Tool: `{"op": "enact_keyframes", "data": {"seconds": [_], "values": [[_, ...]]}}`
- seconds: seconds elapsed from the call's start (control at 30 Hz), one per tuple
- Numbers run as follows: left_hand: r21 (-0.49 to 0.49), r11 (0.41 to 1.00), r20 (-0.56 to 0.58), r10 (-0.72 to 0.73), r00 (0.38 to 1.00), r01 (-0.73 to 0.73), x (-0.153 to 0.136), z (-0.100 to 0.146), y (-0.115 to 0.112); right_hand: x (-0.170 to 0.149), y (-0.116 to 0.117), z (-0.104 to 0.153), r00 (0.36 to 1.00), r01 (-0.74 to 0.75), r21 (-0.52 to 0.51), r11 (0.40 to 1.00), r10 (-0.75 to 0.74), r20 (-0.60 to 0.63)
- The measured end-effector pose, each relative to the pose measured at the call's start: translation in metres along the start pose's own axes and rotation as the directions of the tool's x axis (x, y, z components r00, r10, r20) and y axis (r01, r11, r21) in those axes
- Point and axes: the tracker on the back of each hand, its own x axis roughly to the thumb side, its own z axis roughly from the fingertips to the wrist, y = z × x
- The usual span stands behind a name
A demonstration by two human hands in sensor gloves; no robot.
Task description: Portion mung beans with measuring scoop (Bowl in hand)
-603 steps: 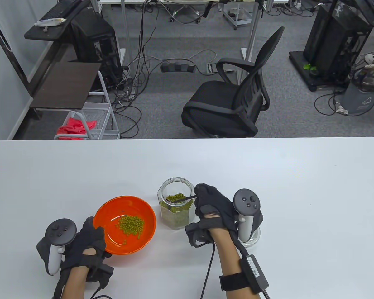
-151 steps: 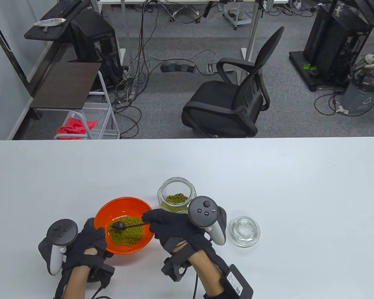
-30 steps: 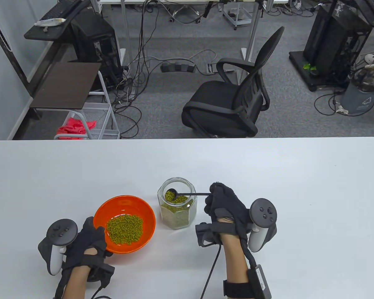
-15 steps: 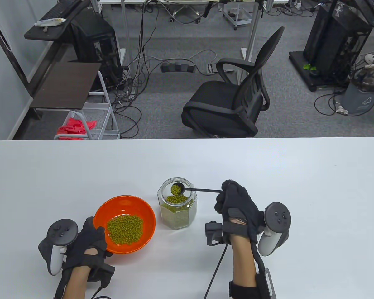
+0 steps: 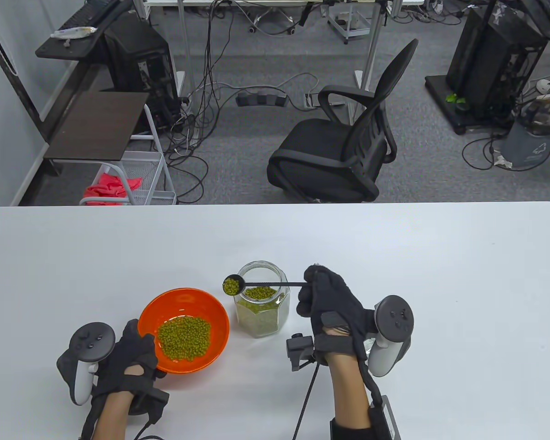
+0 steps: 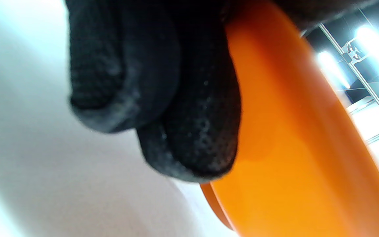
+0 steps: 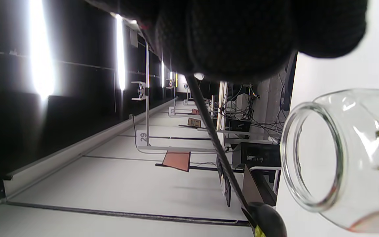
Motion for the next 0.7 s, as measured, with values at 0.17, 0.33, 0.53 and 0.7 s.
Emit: {"op": "enact_keyframes", "data": {"seconds": [0.17,0.33,0.53,0.7], "values": [[-0.002,1.000,0.001,0.001,1.000,-0.001,0.000,0.000,0.000,-0.002,0.018,0.002,1.000,-0.012,0.077,0.997,0.012,0.007],[-0.002,1.000,0.001,0.001,1.000,-0.001,0.000,0.000,0.000,-0.010,0.036,0.004,0.999,-0.049,0.135,0.990,0.050,-0.007],[-0.002,1.000,0.001,0.001,1.000,-0.001,0.000,0.000,0.000,-0.015,0.056,0.007,0.994,-0.109,0.219,0.970,0.106,0.023],[-0.006,1.000,-0.001,0.007,1.000,-0.007,0.000,0.000,0.000,-0.014,0.070,0.011,0.985,-0.170,0.297,0.940,0.158,0.064]]}}
